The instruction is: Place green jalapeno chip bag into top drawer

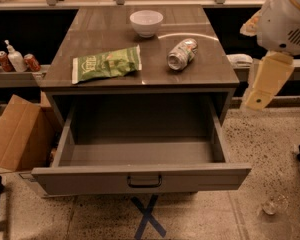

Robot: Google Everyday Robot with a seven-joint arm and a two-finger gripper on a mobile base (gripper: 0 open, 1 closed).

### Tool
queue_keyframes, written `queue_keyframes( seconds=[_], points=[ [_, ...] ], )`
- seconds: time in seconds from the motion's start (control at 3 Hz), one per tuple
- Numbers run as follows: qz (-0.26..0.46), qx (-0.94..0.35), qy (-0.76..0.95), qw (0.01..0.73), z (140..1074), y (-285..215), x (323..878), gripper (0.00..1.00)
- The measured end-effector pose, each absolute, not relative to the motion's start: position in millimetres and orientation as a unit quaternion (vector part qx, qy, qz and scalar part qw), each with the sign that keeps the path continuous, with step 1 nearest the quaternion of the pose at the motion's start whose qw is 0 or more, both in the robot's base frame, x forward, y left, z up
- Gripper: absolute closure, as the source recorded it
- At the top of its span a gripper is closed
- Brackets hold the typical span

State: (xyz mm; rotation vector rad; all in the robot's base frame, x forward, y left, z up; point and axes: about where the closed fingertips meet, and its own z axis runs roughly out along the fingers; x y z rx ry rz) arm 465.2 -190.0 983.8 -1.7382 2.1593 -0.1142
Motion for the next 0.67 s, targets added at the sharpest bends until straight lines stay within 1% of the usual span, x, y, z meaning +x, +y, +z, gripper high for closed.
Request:
queue_keyframes(
  seconds=[0.67],
  points=[
    [-0.005,-0.652,0.732,0.198,961.6,-116.7,540.2,0.0]
  ],
)
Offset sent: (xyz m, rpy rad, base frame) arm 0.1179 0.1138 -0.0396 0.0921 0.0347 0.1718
